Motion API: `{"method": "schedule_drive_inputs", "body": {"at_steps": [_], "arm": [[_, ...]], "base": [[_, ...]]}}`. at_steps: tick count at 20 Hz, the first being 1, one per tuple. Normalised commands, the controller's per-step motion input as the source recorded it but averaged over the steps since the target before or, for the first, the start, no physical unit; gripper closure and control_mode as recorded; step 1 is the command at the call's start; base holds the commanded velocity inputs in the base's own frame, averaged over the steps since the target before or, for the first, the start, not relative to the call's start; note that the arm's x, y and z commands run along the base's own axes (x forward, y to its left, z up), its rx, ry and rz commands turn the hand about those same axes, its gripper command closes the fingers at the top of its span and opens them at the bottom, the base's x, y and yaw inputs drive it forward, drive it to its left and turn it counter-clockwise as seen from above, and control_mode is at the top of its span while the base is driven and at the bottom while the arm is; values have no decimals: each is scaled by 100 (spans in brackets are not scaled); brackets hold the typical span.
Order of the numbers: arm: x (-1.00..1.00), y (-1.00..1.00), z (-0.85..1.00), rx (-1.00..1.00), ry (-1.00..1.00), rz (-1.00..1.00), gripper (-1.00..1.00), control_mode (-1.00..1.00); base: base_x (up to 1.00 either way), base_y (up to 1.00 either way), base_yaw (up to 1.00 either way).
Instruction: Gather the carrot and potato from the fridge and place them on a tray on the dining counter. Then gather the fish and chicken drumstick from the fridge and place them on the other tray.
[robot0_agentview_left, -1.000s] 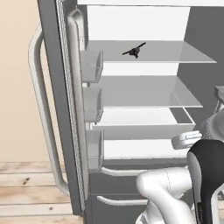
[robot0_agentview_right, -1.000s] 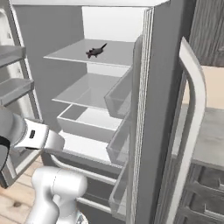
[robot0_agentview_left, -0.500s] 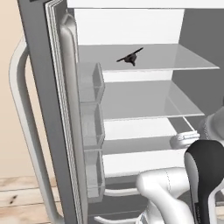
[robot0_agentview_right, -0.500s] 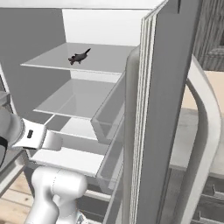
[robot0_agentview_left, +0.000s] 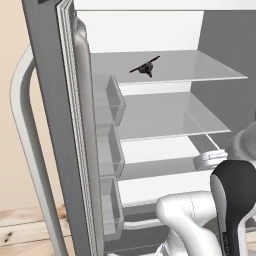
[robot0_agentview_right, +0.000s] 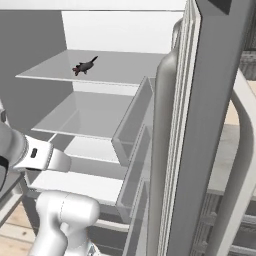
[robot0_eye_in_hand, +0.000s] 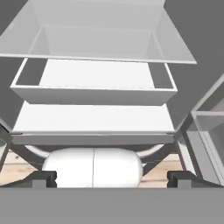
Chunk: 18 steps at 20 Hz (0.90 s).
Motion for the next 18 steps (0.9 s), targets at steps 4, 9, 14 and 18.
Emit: {"method": "schedule_drive_inputs", "body": {"at_steps": [4,9,14,18], "arm": [[0,0,0,0,0,0,-100,100],[-10,4,20,0,-5,0,-100,-100],[-12,13,74,0,-10,14,-100,-100],[27,59,70,0,-4,20,-100,-100]], "base": [[0,0,0],[-2,0,-1],[0,0,0],[0,0,0]]}}
